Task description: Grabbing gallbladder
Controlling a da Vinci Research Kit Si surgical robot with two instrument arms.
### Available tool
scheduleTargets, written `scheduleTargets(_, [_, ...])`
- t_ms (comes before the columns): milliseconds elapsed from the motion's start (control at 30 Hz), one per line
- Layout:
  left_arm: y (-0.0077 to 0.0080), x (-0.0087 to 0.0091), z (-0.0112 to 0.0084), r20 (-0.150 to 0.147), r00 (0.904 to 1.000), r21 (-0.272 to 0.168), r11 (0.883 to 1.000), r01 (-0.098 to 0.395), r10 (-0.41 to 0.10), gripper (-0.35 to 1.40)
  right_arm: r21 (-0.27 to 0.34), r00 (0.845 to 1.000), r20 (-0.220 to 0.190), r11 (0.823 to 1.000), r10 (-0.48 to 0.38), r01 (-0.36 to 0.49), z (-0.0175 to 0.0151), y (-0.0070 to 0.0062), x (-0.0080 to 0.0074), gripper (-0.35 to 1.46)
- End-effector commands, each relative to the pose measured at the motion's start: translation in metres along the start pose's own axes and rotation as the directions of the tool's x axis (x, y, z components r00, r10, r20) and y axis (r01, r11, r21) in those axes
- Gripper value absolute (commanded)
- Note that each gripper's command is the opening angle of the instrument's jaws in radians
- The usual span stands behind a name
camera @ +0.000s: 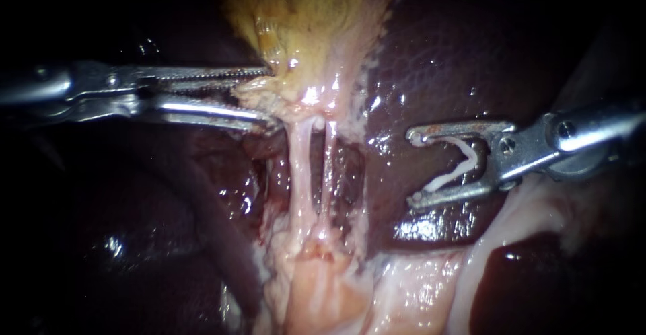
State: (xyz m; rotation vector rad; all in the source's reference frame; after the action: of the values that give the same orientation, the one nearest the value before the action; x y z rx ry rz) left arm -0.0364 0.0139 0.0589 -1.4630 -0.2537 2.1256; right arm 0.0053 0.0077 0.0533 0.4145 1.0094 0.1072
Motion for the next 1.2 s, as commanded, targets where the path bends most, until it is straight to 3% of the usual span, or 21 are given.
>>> scheduleTargets(33, [-0.0001, -0.0001, -0.0001, 0.001, 1.0000, -0.002, 1.000, -0.006, 0.006, 0.17, 0.000, 1.000, 0.000, 1.000, 0.000, 0.000, 0.0000, 0.0000, 0.0000, 0.49])
scheduleTargets(133, [-0.0003, -0.0003, -0.0005, 0.001, 0.9999, -0.005, 1.000, -0.012, 0.012, 0.10, 0.000, 1.000, 0.000, 1.000, 0.000, 0.000, 0.0000, 0.0000, 0.0000, 0.49])
scheduleTargets(267, [-0.0004, -0.0004, -0.0009, 0.001, 0.9999, -0.007, 1.000, -0.013, 0.013, -0.35, 0.000, 1.000, 0.000, 1.000, 0.000, 0.000, 0.0000, 0.0000, 0.0000, 0.49])
scheduleTargets(533, [-0.0006, -0.0007, -0.0011, 0.015, 0.9997, -0.011, 1.000, -0.020, 0.020, -0.35, 0.000, 1.000, 0.000, 1.000, 0.000, 0.000, 0.0001, 0.0000, 0.0001, 0.49])
scheduleTargets(767, [-0.0001, -0.0003, -0.0021, 0.034, 0.9984, -0.013, 0.999, 0.046, -0.046, -0.35, 0.000, 1.000, 0.000, 1.000, 0.000, 0.000, 0.0001, 0.0000, 0.0001, 0.49])
scheduleTargets(1067, [-0.0009, 0.0026, -0.0059, 0.040, 0.9955, -0.032, 0.996, 0.087, -0.085, -0.35, 0.000, 1.000, 0.000, 1.000, 0.000, 0.000, 0.0001, 0.0000, 0.0000, 0.49])
scheduleTargets(1200, [-0.0011, 0.0045, -0.0077, 0.024, 0.9950, -0.021, 0.995, 0.097, -0.097, -0.35, 0.000, 1.000, 0.000, 1.000, 0.000, 0.000, 0.0001, 0.0001, 0.0000, 0.49])
